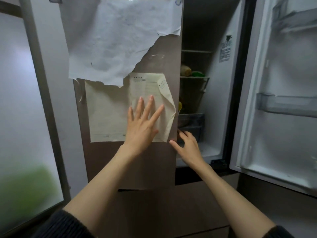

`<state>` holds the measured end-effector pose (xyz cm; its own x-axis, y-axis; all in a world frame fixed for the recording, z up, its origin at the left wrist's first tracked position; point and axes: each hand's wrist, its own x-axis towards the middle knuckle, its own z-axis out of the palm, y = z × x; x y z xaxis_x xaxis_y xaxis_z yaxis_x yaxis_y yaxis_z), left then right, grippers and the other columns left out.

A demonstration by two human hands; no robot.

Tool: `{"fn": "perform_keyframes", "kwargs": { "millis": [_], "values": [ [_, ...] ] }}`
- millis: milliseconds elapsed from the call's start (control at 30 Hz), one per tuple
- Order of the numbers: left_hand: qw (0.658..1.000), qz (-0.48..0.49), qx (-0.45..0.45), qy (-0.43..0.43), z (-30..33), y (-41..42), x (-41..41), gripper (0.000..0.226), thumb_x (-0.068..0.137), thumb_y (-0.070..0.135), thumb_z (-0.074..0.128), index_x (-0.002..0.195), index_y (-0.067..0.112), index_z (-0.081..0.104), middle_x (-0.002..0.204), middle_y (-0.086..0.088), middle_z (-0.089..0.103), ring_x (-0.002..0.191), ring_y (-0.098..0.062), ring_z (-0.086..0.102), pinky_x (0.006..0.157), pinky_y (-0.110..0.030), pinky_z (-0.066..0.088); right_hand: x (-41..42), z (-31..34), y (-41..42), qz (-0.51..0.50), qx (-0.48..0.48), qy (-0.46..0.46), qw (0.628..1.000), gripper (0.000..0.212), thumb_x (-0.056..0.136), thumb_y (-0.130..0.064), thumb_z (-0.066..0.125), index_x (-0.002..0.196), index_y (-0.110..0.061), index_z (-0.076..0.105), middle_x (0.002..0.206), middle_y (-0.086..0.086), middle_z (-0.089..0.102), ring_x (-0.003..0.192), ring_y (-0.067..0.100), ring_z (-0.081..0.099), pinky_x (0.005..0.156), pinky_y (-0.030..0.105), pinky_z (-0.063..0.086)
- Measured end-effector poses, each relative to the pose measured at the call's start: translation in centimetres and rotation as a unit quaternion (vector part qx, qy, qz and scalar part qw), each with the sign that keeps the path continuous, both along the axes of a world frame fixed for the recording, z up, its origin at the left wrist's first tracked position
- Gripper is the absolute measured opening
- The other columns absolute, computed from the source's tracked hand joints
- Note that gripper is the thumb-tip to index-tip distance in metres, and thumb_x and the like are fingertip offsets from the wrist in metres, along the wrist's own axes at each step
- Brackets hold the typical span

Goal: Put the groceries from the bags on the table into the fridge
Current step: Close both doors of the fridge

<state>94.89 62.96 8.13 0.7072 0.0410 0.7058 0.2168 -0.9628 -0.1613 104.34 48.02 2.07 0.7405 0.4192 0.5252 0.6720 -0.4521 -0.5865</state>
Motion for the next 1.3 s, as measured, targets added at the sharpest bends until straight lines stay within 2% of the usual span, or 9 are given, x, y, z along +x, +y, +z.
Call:
{"fn": "perform_keyframes", "kwargs": {
  "millis": [167,267,400,633,733,833,967,1100,1300],
  "values": [
    [1.0,0.004,-0.004,-0.017,-0.2,0.3,1.2,0.089,0.088,0.031,0.06,0.147,0.034,-0.006,0.15,-0.001,-0.027,0.139,-0.03,-0.025,0.111,-0.054,-0.012,1.9,0.1,0.2,-0.026,-0.034,-0.059,0.997,0.065,0.087,-0.052,0.053,0.142,-0.023,0.034,0.151,0.003,0.031,0.141,0.021,0.02,0.117,0.046,0.015],
    [1.0,0.007,-0.006,-0.021,-0.4,0.2,1.5,0.09,0.087,0.029,0.062,0.146,0.034,-0.006,0.152,-0.001,-0.023,0.14,-0.03,-0.023,0.112,-0.054,-0.01,2.7,0.3,0.1,-0.044,-0.056,-0.063,0.995,0.073,0.084,-0.058,0.052,0.144,-0.022,0.031,0.153,0.002,0.027,0.143,0.02,0.015,0.116,0.044,0.004],
    [0.999,0.025,-0.001,-0.023,-0.5,0.4,1.8,0.092,0.087,0.034,0.06,0.142,0.037,-0.012,0.151,0.0,-0.026,0.14,-0.028,-0.024,0.112,-0.052,-0.009,3.1,0.6,0.2,-0.055,-0.07,-0.054,0.995,0.079,0.083,-0.06,0.052,0.146,-0.02,0.026,0.155,0.003,0.022,0.144,0.02,0.011,0.116,0.044,0.0],
    [0.996,0.085,-0.005,0.014,0.0,-0.5,2.6,0.085,0.094,0.04,0.048,0.142,0.037,-0.022,0.147,-0.002,-0.036,0.139,-0.032,-0.026,0.114,-0.054,-0.002,3.2,1.9,0.8,-0.11,-0.124,-0.012,0.986,0.084,0.082,-0.061,0.053,0.146,-0.016,0.025,0.154,0.008,0.024,0.144,0.025,0.015,0.117,0.048,0.007],
    [0.994,0.097,-0.01,0.047,1.0,-0.7,2.6,0.082,0.095,0.029,0.048,0.144,0.038,-0.017,0.149,-0.002,-0.034,0.14,-0.032,-0.024,0.114,-0.055,0.003,3.0,2.7,1.5,-0.145,-0.135,0.006,0.98,0.081,0.082,-0.06,0.055,0.143,-0.014,0.03,0.15,0.011,0.033,0.141,0.027,0.023,0.116,0.049,0.013],
    [0.989,0.112,-0.029,0.095,2.4,-1.0,2.5,0.082,0.093,0.021,0.051,0.146,0.038,-0.009,0.152,-0.002,-0.03,0.14,-0.032,-0.023,0.114,-0.055,0.001,2.3,3.2,2.4,-0.166,-0.123,0.014,0.978,0.066,0.088,-0.049,0.054,0.138,-0.011,0.037,0.144,0.012,0.041,0.138,0.028,0.029,0.115,0.048,0.017],
    [0.984,0.127,-0.015,0.126,3.5,-1.6,1.8,0.079,0.092,0.022,0.051,0.147,0.035,-0.004,0.154,-0.003,-0.024,0.142,-0.032,-0.018,0.112,-0.055,-0.002,2.3,2.9,2.4,-0.137,-0.102,0.011,0.985,0.066,0.09,-0.046,0.052,0.143,-0.012,0.03,0.148,0.01,0.036,0.14,0.026,0.025,0.116,0.047,0.016],
    [0.992,0.068,-0.058,0.087,3.6,-2.8,1.1,0.064,0.095,0.026,0.047,0.148,0.029,0.01,0.158,-0.004,-0.004,0.144,-0.031,-0.005,0.113,-0.057,0.0,2.1,2.1,-0.1,-0.109,-0.087,-0.005,0.99,0.066,0.095,-0.048,0.04,0.147,-0.014,0.02,0.155,0.009,0.022,0.144,0.024,0.015,0.118,0.045,0.011],
    [0.989,-0.134,-0.018,-0.066,0.3,-6.8,2.3,0.046,0.094,0.02,0.047,0.139,0.017,0.04,0.15,-0.01,0.032,0.142,-0.029,0.02,0.114,-0.051,0.017,1.1,1.3,-9.0,-0.136,-0.093,-0.101,0.981,0.068,0.095,-0.052,0.034,0.15,-0.024,0.005,0.158,0.003,0.002,0.145,0.017,-0.002,0.116,0.037,-0.005]
  ]
}}
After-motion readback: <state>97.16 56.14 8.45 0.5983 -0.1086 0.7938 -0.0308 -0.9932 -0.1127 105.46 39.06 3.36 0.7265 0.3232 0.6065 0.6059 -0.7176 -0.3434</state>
